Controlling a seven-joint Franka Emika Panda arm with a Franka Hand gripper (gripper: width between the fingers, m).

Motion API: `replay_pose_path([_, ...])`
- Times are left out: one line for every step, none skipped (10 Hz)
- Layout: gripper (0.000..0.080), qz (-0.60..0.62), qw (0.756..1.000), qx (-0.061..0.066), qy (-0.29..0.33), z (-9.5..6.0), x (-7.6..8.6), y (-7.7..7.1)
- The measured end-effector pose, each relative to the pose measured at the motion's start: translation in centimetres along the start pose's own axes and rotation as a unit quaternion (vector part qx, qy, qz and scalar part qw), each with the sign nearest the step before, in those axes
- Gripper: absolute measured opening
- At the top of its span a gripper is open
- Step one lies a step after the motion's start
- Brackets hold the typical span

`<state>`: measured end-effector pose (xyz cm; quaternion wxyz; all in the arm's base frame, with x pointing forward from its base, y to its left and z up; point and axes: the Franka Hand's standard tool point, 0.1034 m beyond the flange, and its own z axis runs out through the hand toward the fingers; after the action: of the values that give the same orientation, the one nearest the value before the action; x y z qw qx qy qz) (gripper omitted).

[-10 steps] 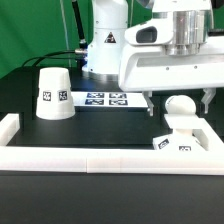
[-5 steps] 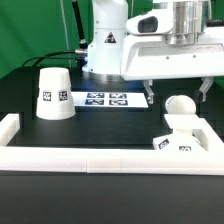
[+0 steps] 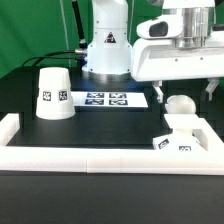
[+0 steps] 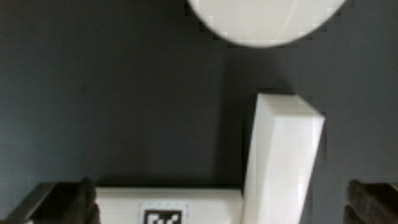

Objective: Assemble lamp

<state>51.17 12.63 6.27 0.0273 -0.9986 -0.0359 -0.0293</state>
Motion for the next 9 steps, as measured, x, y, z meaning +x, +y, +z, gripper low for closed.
replay_pose_path([0.0699,-0.003,1.0,0.001,0.001,0.3,-0.6,-0.3])
replay_pose_path([0.0699,-0.003,1.0,0.001,-0.002,0.3,-0.5,-0.3])
replay_pose_path([0.0699,-0.003,1.0,0.0,-0.008,0.3,-0.5,-0.2])
replay_pose_path([0.0699,-0.003,1.0,0.0,-0.007,0.3,-0.5,-0.3])
replay_pose_path([0.0699,0.0,1.0,0.0,-0.016,0.5,-0.8,-0.2])
replay_pose_path([0.0699,0.005,0.998,-0.002,-0.055,0.7,-1.7,-0.2])
replay_pose_path([0.0699,0.001,0.996,-0.004,-0.088,0.5,-2.1,-0.7])
replay_pose_path([0.0699,-0.001,0.994,-0.005,-0.112,0.5,-2.4,-1.0])
replay_pose_path([0.0699,-0.002,0.988,-0.009,-0.155,0.5,-2.9,-1.1])
